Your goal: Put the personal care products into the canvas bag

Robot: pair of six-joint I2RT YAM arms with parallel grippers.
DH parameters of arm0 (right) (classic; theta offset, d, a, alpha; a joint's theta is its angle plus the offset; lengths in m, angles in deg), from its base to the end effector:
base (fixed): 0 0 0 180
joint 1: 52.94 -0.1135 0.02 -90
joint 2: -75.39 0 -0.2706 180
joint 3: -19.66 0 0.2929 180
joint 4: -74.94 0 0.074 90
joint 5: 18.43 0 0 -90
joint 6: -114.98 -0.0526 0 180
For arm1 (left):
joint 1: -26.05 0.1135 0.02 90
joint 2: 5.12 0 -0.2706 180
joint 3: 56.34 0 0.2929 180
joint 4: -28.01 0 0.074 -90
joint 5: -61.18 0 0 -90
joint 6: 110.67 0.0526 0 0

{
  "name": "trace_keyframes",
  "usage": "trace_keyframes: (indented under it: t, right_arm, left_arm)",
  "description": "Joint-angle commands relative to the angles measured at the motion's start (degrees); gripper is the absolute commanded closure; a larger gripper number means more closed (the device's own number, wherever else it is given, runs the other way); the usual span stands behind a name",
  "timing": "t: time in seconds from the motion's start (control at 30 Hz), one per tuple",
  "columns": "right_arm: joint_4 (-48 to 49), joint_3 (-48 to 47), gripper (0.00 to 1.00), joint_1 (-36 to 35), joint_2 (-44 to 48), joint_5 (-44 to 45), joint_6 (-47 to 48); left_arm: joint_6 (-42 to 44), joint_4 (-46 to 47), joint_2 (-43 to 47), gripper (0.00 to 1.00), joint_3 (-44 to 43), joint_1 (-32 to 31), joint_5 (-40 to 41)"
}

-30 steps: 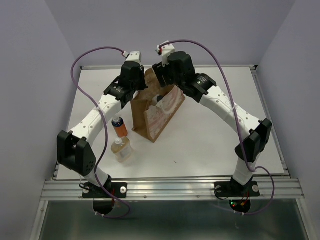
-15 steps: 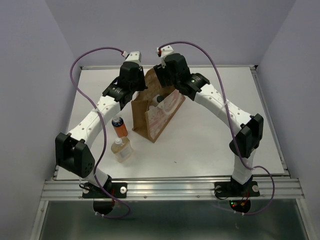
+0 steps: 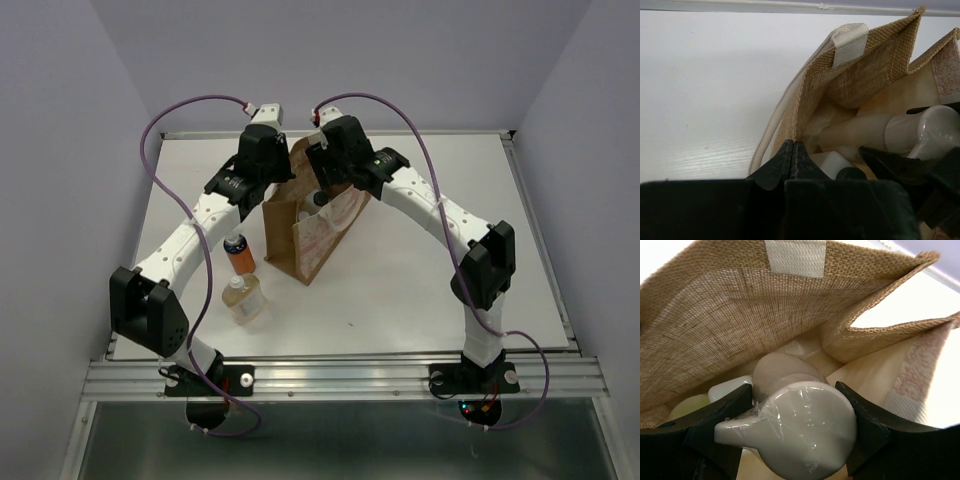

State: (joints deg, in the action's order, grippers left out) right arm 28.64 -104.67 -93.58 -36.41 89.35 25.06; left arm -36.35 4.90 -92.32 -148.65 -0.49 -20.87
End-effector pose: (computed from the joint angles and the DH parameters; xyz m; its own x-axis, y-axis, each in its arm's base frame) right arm 0.3971 0.3197 0.3593 -0.4212 -0.3633 -0.8310 -0.4282 0.8874 -0.1709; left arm 0.3776 -0.1805 0.3709 -0.3540 -0.1224 -0.9272 0.2380 0.9470 -0.2159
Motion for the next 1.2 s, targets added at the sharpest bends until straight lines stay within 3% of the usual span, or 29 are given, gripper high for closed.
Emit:
trace_keyframes:
  t: [0.0, 0.23, 0.7, 0.87, 0.9, 0.97, 1.0, 1.17]
  right_arm:
    - [3.98, -1.40, 0.99, 1.18, -0.16, -1.69, -4.20]
    - [3.63, -0.26, 0.99, 1.71, -2.53, 1.64, -6.40]
    - [3.63, 1.32, 0.98, 2.76, -7.46, -1.61, -10.36]
    - [3.63, 2.73, 0.81, 2.76, -6.14, -0.56, -10.71]
    - [3.54, 3.26, 0.70, 2.76, -5.71, -0.47, -10.62]
    - [3.45, 3.52, 0.59, 2.76, -5.35, -0.90, -10.63]
    - [3.28, 3.61, 0.43, 2.76, -5.09, -0.99, -10.71]
    - [2.75, 3.26, 0.26, 2.76, -4.03, -1.61, -10.45]
  left_arm:
    - [0.92, 4.26, 3.44, 1.00, 0.95, -0.35, -0.47]
    - [1.01, 4.61, 3.79, 1.00, 1.30, -0.70, -0.56]
    - [1.36, 4.61, 3.88, 1.00, 1.56, -0.79, 0.14]
    - [1.62, 4.61, 3.53, 1.00, 1.48, -0.79, 0.40]
    - [1.62, 4.52, 3.44, 1.00, 1.39, -0.79, 0.40]
    - [1.71, 4.52, 3.26, 1.00, 1.30, -0.70, 0.40]
    - [1.79, 4.43, 3.18, 1.00, 1.12, -0.70, 0.49]
    - [1.80, 4.26, 2.91, 1.00, 0.77, -0.79, 0.41]
